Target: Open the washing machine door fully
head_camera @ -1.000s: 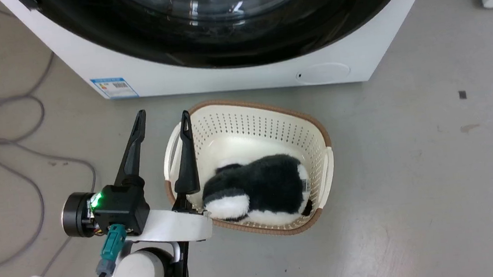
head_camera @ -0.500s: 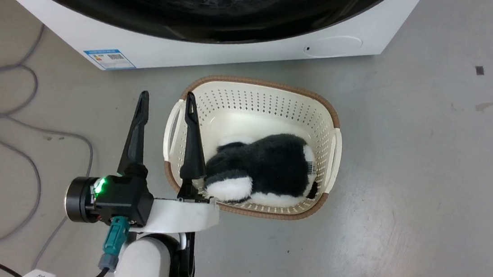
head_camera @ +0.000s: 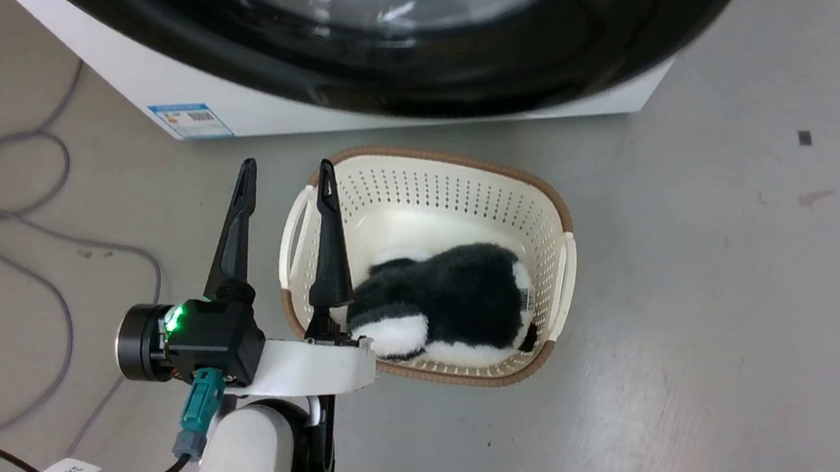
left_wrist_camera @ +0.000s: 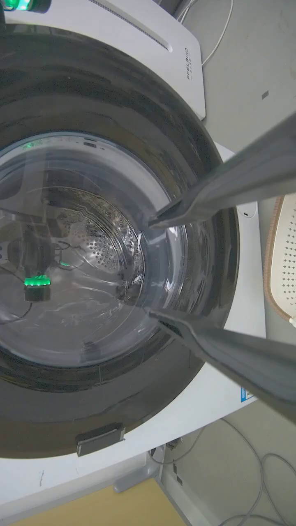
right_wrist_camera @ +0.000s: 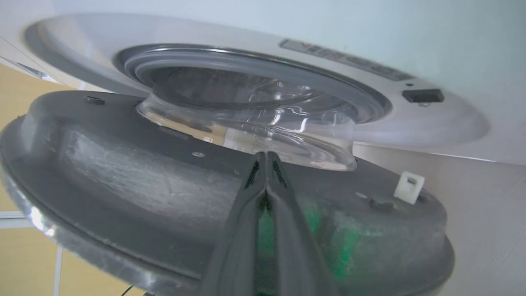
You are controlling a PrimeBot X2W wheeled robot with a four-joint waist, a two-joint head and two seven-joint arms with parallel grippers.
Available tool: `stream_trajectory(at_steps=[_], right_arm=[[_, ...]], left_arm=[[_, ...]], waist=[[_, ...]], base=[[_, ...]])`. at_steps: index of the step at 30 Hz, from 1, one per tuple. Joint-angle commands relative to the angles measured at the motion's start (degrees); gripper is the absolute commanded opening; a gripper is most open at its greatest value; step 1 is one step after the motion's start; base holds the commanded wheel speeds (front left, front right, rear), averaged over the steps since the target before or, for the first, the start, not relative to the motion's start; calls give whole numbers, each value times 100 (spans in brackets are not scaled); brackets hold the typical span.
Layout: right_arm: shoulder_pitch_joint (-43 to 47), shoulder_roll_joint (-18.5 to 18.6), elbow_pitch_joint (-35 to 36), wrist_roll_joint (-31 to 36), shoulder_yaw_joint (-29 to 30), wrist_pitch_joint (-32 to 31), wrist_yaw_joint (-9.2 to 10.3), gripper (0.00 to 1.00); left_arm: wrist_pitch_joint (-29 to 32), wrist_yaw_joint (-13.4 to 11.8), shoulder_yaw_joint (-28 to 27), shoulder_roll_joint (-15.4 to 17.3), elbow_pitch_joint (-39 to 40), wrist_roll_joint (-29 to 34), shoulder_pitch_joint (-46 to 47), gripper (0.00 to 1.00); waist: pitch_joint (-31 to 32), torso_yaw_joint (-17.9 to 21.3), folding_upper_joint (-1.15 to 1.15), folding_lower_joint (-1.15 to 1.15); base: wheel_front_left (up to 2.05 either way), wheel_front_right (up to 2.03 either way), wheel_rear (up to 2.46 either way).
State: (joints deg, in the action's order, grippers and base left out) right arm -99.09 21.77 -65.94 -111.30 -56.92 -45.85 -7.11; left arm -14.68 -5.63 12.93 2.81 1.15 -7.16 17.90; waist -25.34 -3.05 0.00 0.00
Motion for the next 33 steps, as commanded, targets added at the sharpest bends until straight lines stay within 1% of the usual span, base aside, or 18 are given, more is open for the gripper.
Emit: stream_trajectory(at_steps=[1,8,13,19,20,21,26,33], right_arm=[[300,-19,124,-58,-51,-76,-37,0],[823,83,457,-203,-53,-182,-37,0],[1324,174,750,-343,-110,-267,-37,0],[1874,282,1143,-509,-261,-322,-37,0],[2050,294,1295,-567,-333,-320,-37,0],[2050,294,1295,-567,-333,-320,-37,0],[2537,292,1795,-804,-509,-268,-37,0],[3056,332,2720,-1187,-879,-31,-37,0]], left_arm=[[-32,-4,-10,7,-43,-16,-35,100],[-32,60,-52,7,-176,-5,-197,100],[-32,103,-124,7,-304,42,-463,100],[-32,197,-225,7,-471,126,-802,100],[-32,235,-254,9,-518,149,-909,100],[-32,235,-254,9,-518,149,-909,100],[-32,313,-311,16,-623,190,-1191,100],[-32,387,-340,16,-713,225,-1485,100]], waist=[[104,19,0,0],[421,11,0,0],[794,-18,0,0],[1254,-73,0,0],[1400,-90,0,0],[1400,-90,0,0],[1737,-129,0,0],[2036,-151,0,0]], base=[[0,0,0],[0,0,0],[0,0,0],[0,0,0],[0,0,0],[0,0,0],[0,0,0],[0,0,0]])
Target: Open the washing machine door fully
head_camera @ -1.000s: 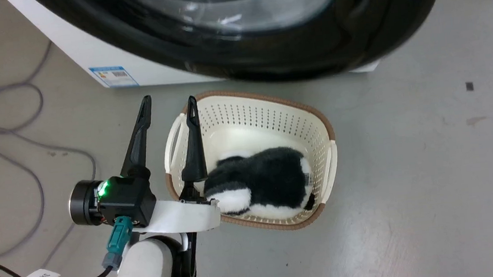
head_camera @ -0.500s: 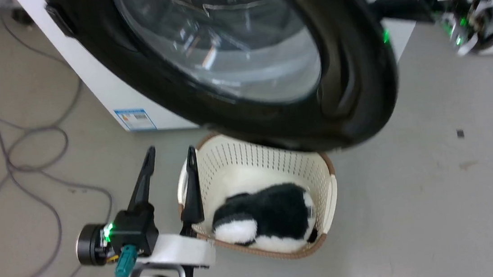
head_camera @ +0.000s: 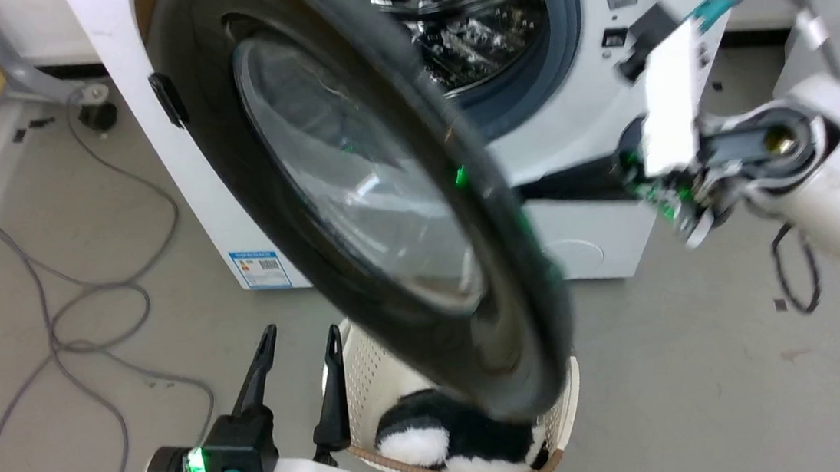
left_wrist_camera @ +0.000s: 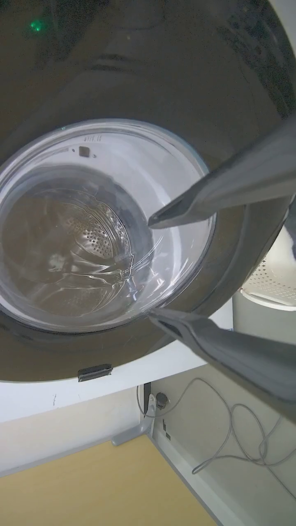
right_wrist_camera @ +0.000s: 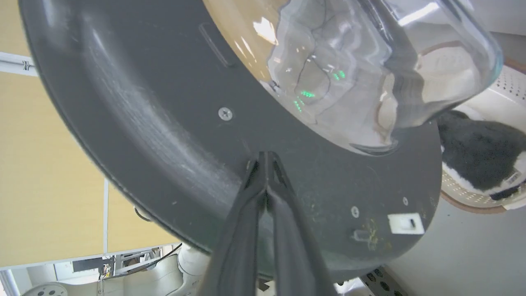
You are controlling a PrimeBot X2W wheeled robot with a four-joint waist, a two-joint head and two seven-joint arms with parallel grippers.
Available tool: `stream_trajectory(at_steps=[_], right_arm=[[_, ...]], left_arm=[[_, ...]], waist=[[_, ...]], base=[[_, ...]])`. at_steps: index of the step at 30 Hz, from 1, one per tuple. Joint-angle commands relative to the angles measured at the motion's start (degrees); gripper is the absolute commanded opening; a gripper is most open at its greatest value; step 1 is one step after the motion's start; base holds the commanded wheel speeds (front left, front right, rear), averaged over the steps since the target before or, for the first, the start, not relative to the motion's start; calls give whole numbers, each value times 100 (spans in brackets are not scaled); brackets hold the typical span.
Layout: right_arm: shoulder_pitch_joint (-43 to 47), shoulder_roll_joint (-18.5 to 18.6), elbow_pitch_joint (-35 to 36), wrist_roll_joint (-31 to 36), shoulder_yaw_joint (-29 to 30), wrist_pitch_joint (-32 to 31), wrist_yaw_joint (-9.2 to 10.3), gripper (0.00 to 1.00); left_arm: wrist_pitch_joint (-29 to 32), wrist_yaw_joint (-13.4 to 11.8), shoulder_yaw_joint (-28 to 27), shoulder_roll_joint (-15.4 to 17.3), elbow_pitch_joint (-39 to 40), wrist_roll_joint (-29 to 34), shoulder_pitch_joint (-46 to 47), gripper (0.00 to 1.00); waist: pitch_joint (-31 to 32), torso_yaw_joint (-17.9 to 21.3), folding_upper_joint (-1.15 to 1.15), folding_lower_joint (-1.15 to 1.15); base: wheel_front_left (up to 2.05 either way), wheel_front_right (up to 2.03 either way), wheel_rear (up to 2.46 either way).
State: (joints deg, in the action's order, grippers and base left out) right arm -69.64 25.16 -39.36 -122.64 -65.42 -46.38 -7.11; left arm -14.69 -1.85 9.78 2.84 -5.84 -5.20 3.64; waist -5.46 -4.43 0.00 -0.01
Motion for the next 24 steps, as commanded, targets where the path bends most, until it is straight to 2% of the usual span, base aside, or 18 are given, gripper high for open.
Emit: stream_trajectory(at_steps=[1,10,15,24], right_arm=[[163,7,217,-113,-100,64,-37,0],[379,261,1637,-583,-669,533,-37,0],[424,350,2293,-571,-763,903,-37,0],[581,507,2885,-582,-790,1615,-37,0]], left_arm=[[-30,17,-25,12,-26,29,-88,100],[-30,66,-22,10,-92,18,-206,100],[-30,80,-15,8,-93,12,-205,100],[-30,71,-8,6,-74,2,-78,100]], waist=[[80,-18,0,1],[204,-66,0,1],[163,-76,0,1],[13,-67,0,1]], base=[[0,0,0],[0,0,0],[0,0,0],[0,0,0]])
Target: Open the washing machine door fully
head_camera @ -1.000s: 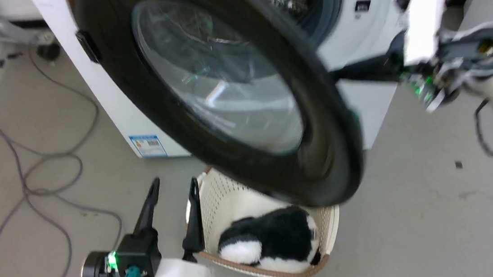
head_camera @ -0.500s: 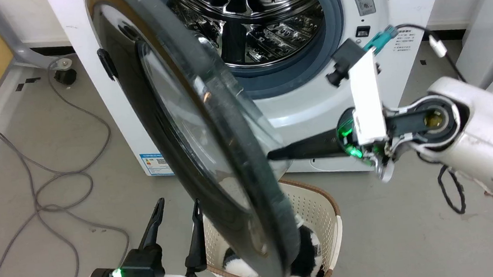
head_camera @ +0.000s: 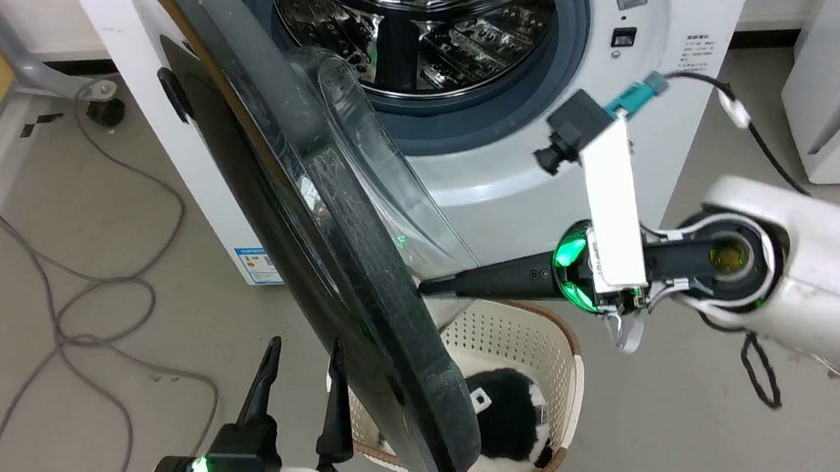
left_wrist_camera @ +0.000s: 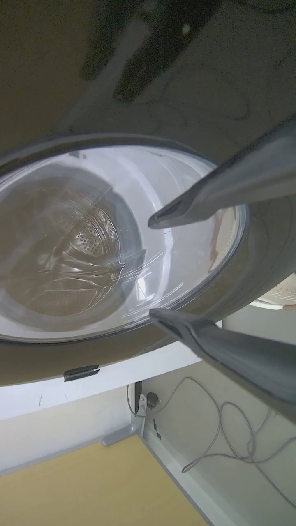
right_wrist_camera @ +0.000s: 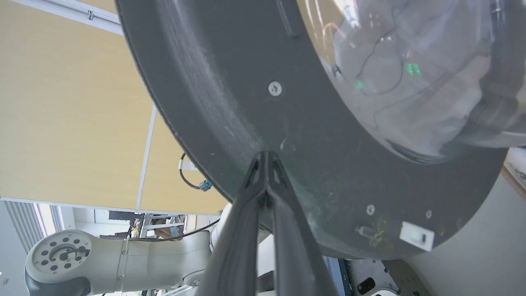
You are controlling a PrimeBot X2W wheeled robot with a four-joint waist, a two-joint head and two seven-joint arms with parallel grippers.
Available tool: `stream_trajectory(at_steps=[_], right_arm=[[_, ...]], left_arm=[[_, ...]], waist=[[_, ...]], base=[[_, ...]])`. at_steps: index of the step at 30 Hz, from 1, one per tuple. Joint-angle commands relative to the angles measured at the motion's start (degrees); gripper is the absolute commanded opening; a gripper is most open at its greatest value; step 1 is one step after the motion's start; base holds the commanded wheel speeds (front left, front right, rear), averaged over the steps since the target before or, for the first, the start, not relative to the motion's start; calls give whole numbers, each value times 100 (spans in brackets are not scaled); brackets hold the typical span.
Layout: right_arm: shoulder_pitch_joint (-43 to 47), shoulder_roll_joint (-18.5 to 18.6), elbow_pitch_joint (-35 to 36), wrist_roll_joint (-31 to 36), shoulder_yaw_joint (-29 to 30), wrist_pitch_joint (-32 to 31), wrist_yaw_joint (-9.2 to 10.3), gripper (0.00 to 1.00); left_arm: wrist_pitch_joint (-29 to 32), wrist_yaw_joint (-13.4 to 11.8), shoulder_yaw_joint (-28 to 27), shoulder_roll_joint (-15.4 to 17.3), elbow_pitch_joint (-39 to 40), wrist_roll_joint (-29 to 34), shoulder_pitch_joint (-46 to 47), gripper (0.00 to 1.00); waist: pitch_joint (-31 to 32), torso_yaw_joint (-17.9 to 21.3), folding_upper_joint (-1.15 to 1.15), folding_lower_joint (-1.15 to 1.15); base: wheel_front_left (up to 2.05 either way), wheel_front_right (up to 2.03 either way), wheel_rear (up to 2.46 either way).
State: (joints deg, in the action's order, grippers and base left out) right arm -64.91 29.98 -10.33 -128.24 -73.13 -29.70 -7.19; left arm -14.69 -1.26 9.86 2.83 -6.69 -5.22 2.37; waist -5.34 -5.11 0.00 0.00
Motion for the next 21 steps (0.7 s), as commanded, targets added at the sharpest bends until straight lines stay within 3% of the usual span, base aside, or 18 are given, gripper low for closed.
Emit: stream_trajectory(at_steps=[1,2,3,10,15,18,21], right_arm=[[131,69,47,-35,-1,138,-30,0],[161,115,103,-33,51,386,-30,33],[219,164,177,-48,120,622,-30,100],[1112,673,825,-86,833,2346,-30,100],[2002,1128,1260,281,1120,3619,-30,100],[2488,1395,1207,699,1126,4317,-30,100],[3047,1500,640,1146,1528,4461,-30,100]], left_arm=[[-30,10,-21,7,10,5,60,100],[-30,6,-28,7,10,6,69,100],[-30,2,-36,7,7,5,73,100],[-30,-44,-104,6,-6,-28,4,100],[-30,-63,-165,6,6,-35,-65,100],[-30,-71,-225,6,20,-23,-98,100],[-30,-66,-277,6,18,-7,-138,100]], waist=[[-7,11,0,0],[-11,25,0,0],[-1,39,0,0],[97,204,0,0],[125,307,0,0],[126,365,0,0],[149,418,0,0]], base=[[0,0,0],[0,0,0],[0,0,0],[0,0,0],[0,0,0],[0,0,0],[0,0,0]])
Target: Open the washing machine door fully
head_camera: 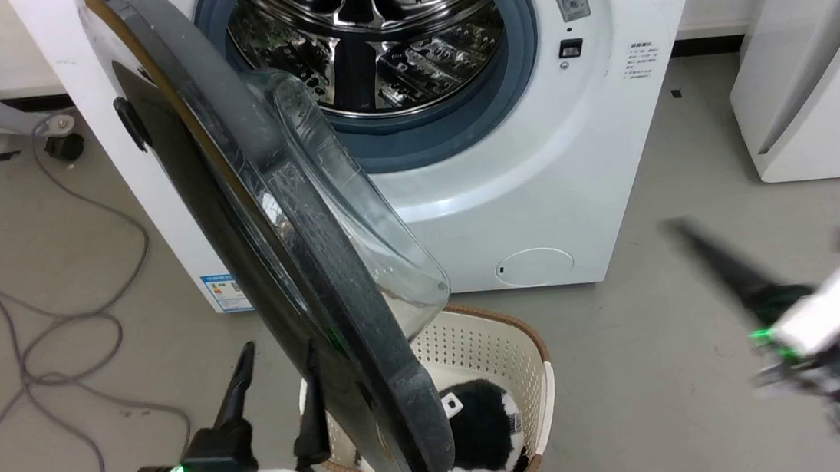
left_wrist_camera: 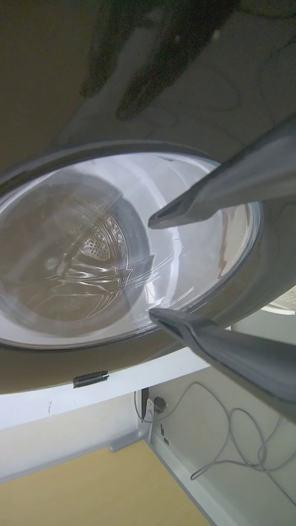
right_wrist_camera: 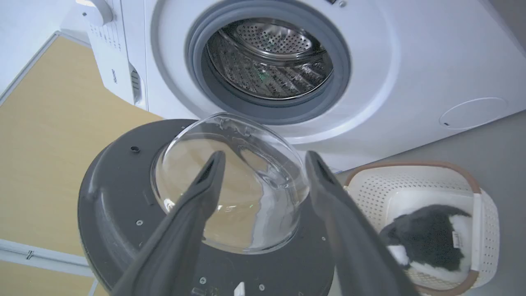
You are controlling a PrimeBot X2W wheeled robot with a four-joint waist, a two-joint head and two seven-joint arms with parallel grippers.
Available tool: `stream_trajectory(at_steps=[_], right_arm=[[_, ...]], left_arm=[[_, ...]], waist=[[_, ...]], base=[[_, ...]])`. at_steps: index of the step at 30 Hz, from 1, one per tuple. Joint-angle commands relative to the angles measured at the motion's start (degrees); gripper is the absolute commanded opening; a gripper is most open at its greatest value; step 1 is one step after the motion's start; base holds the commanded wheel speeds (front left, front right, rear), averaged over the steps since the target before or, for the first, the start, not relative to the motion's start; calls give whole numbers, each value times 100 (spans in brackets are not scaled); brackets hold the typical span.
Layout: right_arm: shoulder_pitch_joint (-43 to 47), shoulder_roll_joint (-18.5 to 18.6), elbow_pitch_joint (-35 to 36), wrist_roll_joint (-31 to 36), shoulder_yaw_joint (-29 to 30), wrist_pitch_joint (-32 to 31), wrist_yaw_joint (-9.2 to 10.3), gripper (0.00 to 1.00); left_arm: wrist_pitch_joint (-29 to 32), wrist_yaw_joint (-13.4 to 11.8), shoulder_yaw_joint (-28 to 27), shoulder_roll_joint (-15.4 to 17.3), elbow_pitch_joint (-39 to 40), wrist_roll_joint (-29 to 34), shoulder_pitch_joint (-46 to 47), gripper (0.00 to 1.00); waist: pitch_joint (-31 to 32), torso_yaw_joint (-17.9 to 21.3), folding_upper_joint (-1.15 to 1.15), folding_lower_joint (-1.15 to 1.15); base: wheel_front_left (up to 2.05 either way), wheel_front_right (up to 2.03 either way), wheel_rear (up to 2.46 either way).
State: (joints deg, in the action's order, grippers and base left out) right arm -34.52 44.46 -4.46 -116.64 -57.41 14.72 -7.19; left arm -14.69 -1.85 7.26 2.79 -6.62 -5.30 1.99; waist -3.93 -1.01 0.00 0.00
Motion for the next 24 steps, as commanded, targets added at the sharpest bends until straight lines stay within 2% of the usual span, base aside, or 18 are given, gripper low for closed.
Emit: stream_trajectory(at_steps=[1,5,8,11,15,17,20,24], right_arm=[[258,-19,-292,164,332,23,-30,100],[1238,-620,-1496,1475,1897,26,-30,100],[1829,-1217,-2018,2910,3314,27,-30,100],[2341,-1893,-1913,4698,4795,27,-30,100],[3021,-2896,-890,7313,6306,27,-30,100],[3307,-3367,-270,8414,6644,27,-30,100],[3586,-3845,613,9726,6762,-180,-30,100],[3882,-4045,1352,10813,6445,-612,-30,100]], left_arm=[[-30,-7,-36,10,11,6,-118,100],[-30,-19,-118,11,37,22,-196,100],[-30,-15,-168,17,31,36,-242,100],[-30,-16,-218,21,35,47,-282,100],[-30,-1,-229,20,29,63,-293,100],[-30,8,-231,20,31,67,-274,100],[-30,25,-233,19,22,74,-233,100],[-30,40,-234,18,9,83,-185,100]], waist=[[20,24,0,0],[54,88,0,0],[74,132,0,0],[88,183,0,0],[90,194,0,0],[62,190,0,0],[27,178,0,0],[3,146,0,0]], base=[[0,0,0],[0,0,0],[0,0,0],[0,0,0],[0,0,0],[0,0,0],[0,0,0],[0,0,0]])
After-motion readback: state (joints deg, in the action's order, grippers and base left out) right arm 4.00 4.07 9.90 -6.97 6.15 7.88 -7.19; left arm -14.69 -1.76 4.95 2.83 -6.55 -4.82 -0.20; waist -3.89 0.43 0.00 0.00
